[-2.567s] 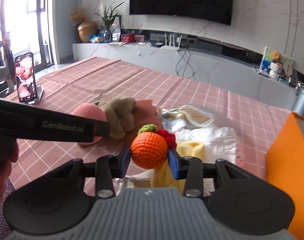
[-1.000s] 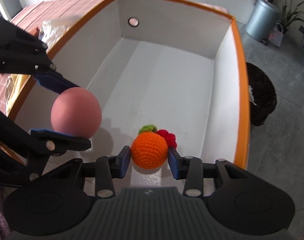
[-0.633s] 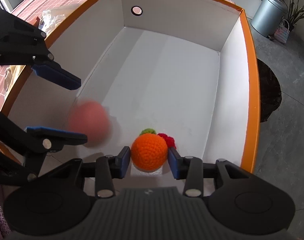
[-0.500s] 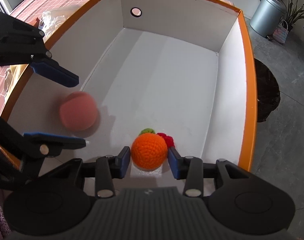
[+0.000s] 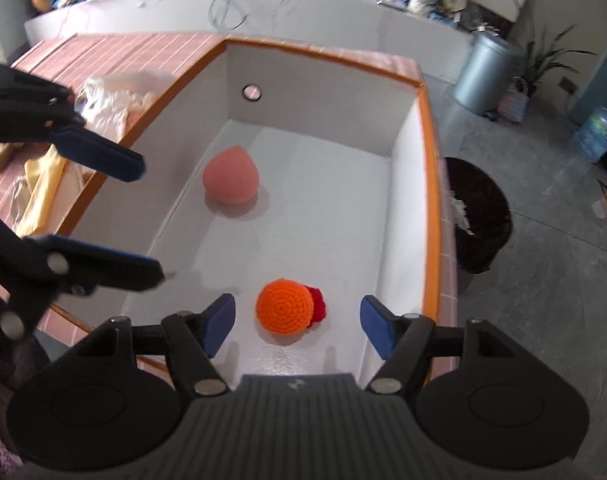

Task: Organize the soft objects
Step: 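Carry both balls into the orange box and open both tools to drop them, then move both open tools from the box back over the soft items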

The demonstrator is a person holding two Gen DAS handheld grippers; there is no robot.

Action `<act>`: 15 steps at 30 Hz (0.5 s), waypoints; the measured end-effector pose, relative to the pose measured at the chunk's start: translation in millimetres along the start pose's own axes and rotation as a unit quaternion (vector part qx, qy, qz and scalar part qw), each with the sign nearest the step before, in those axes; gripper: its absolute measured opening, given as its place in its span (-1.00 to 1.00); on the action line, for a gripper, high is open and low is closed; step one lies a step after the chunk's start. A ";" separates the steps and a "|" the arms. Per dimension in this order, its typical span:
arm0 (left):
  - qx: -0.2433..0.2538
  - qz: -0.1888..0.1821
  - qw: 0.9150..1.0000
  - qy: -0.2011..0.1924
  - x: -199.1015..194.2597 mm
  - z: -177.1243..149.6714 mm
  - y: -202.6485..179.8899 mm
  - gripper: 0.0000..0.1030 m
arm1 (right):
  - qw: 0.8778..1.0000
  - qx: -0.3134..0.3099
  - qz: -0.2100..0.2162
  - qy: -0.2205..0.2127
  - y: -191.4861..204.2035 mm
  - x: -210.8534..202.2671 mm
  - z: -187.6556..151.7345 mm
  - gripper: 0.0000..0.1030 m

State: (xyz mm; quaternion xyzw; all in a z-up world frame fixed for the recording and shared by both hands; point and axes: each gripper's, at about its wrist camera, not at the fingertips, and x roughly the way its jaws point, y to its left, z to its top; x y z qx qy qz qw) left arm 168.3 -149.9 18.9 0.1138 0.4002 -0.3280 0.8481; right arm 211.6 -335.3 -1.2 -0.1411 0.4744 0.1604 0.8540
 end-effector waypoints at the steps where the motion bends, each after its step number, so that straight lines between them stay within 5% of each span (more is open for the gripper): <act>1: -0.003 0.004 1.000 -0.012 -4.7 -2.7 -0.6 0.51 | 1.000 0.004 -0.009 -0.008 2.0 -4.1 -1.5 0.35; 8: -0.009 0.046 0.993 -0.108 -36.8 -25.5 -4.7 0.51 | 0.988 0.046 -0.078 -0.125 24.9 -44.4 -14.1 0.44; 15: -0.049 0.141 0.967 -0.207 -68.2 -57.3 -5.0 0.50 | 0.957 0.098 -0.121 -0.243 71.0 -64.9 -30.3 0.44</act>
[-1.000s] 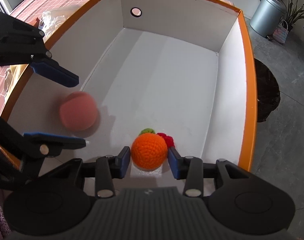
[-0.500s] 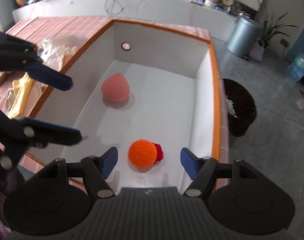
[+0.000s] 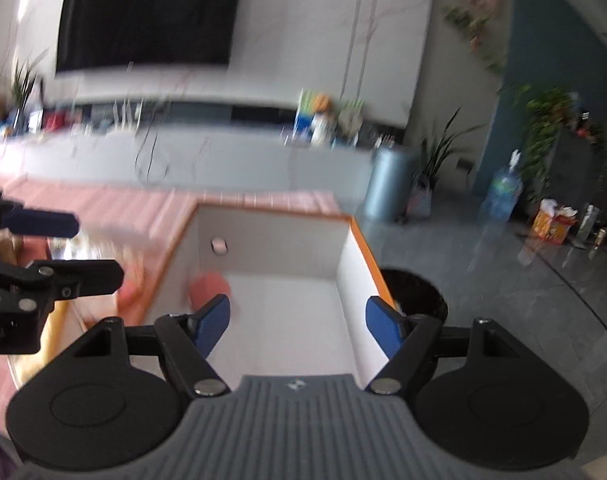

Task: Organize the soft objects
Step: 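Move both open tools from the box back over the soft items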

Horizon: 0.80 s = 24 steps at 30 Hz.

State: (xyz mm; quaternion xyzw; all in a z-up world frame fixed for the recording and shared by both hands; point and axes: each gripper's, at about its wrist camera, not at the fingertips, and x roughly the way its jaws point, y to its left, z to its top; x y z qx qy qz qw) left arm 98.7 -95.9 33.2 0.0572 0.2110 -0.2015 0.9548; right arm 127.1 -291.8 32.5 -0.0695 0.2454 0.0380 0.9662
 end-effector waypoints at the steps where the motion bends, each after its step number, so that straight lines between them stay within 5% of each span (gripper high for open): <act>1: -0.011 0.012 1.000 -0.011 -5.1 -3.5 3.2 0.50 | 1.000 0.006 -0.002 -0.013 7.0 -4.1 -1.7 0.44; 7: -0.085 0.091 0.992 -0.037 -32.6 -26.0 32.5 0.49 | 0.998 0.005 -0.003 -0.061 55.2 -21.4 -15.8 0.44; 13: -0.132 0.120 0.984 0.000 -35.2 -43.3 61.4 0.29 | 0.996 -0.013 0.041 -0.077 97.5 -21.3 -23.6 0.43; 21: -0.165 0.122 0.978 0.043 -30.3 -55.5 95.0 0.11 | 0.988 -0.093 0.093 -0.080 152.4 -17.8 -35.0 -0.03; 24: -0.168 0.125 0.977 0.044 -30.7 -66.0 102.6 0.11 | 0.989 -0.099 0.101 -0.048 158.8 -2.5 -38.3 -0.17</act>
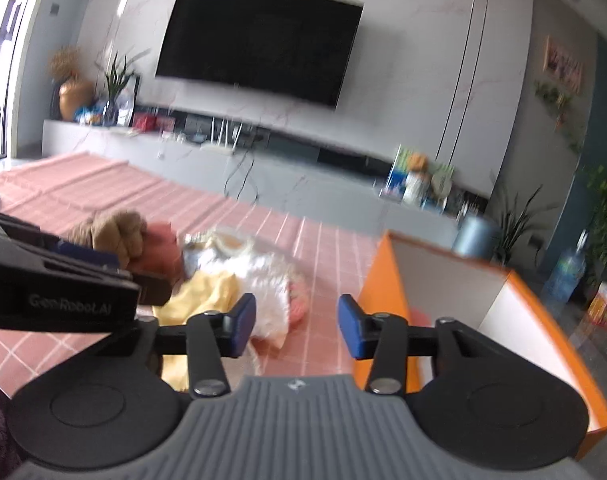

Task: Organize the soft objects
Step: 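Move both open tools from the box back over the soft items, then grasp the yellow cloth with the left tool while the right tool grasps the beige round cloth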

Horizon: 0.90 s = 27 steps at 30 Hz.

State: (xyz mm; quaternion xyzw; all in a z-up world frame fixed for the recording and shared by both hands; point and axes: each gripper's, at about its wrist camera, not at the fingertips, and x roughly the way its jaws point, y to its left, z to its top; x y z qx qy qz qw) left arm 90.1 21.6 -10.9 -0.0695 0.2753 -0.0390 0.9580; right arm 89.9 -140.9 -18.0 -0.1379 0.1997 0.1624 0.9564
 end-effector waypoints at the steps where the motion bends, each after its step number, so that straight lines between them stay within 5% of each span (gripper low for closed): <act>1: -0.005 -0.001 1.000 0.004 3.8 -0.3 1.9 0.14 | 1.000 0.005 0.002 0.015 -0.4 6.7 -1.2 -0.25; 7: -0.039 -0.006 0.999 0.019 22.4 -15.8 16.8 0.35 | 0.998 0.022 0.013 0.054 -3.2 41.5 -9.5 -0.39; 10: -0.033 0.008 0.999 0.034 39.8 -16.2 10.4 0.35 | 0.997 0.011 0.019 0.072 4.0 59.7 -16.7 -0.59; 19: -0.025 0.035 0.996 0.082 71.6 -24.4 10.4 0.34 | 0.993 0.013 0.044 0.104 12.0 98.5 -26.6 -0.71; 23: -0.008 0.038 0.996 0.084 76.7 -27.3 8.7 0.00 | 0.991 0.012 0.056 0.120 16.6 106.7 -32.3 -0.74; 27: -0.006 0.047 0.996 0.071 71.0 -27.6 13.4 -0.74 | 0.991 0.008 0.058 0.121 18.4 108.7 -34.9 -0.74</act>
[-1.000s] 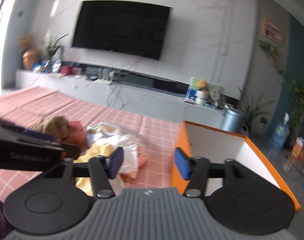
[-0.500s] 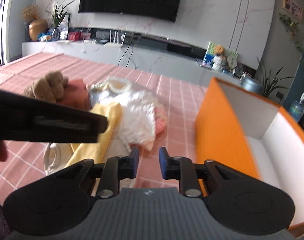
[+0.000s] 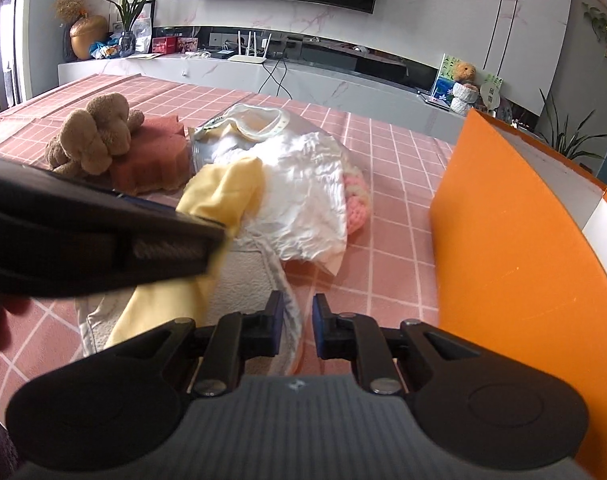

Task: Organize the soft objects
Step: 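Grasp the yellow cloth with the left tool while the right tool grasps the beige round cloth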

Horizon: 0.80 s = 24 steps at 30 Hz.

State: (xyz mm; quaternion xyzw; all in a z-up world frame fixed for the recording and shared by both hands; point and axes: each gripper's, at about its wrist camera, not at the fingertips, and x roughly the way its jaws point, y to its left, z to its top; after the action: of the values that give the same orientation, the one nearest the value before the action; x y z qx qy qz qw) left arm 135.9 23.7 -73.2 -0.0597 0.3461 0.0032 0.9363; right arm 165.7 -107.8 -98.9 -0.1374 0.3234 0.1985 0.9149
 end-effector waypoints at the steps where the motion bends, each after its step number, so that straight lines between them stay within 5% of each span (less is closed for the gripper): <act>1: -0.002 0.003 1.000 -0.002 -2.2 0.5 2.6 -0.75 | 1.000 -0.001 0.000 0.000 0.2 0.1 -0.1 -0.74; 12: -0.032 -0.009 0.999 -0.042 -33.1 20.5 19.1 -0.81 | 0.999 0.017 0.027 -0.021 -7.4 -19.9 22.5 -0.60; 17: -0.035 -0.026 0.999 -0.029 -34.3 18.8 21.1 -0.81 | 0.998 0.001 0.065 -0.022 5.1 -25.1 18.1 0.19; 24: -0.031 -0.040 0.999 -0.017 -33.3 8.9 17.3 -0.90 | 0.995 0.002 0.091 0.031 20.1 -12.4 3.7 0.10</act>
State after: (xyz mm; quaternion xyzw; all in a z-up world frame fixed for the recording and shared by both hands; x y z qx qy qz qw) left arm 115.5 43.1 -46.8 -0.1020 0.3271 -0.0229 0.9392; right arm 149.7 -92.0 -90.5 -0.1116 0.3629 0.2760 0.8830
